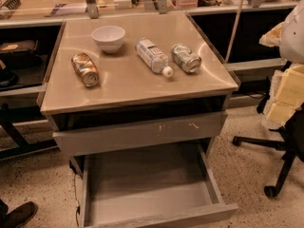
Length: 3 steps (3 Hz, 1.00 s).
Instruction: Place orange can into middle drawer
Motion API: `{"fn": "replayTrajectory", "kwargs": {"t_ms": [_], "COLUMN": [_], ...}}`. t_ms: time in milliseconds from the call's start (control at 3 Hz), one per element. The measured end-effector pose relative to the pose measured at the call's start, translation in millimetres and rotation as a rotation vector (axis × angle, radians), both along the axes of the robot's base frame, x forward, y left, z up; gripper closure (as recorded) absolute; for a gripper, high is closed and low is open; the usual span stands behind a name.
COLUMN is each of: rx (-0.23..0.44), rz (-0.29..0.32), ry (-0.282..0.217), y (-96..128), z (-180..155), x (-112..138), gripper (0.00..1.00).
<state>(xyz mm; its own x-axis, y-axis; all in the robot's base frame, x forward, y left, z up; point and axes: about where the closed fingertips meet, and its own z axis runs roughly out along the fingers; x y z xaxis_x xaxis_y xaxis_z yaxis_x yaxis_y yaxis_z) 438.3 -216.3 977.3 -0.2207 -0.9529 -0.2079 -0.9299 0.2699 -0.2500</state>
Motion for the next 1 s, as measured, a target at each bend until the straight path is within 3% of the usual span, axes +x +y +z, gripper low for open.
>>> {"fn": "replayTrajectory", "kwargs": {"t_ms": [667,1000], "rx": [-0.002,0.008], "rz": [0.023,0.073], "ry": [-0.016,-0.001], "y": [11.4,41.3], "z": [1.9,-1.4], "x": [-1.1,-5.3], "gripper": [0.00,0.00]}}
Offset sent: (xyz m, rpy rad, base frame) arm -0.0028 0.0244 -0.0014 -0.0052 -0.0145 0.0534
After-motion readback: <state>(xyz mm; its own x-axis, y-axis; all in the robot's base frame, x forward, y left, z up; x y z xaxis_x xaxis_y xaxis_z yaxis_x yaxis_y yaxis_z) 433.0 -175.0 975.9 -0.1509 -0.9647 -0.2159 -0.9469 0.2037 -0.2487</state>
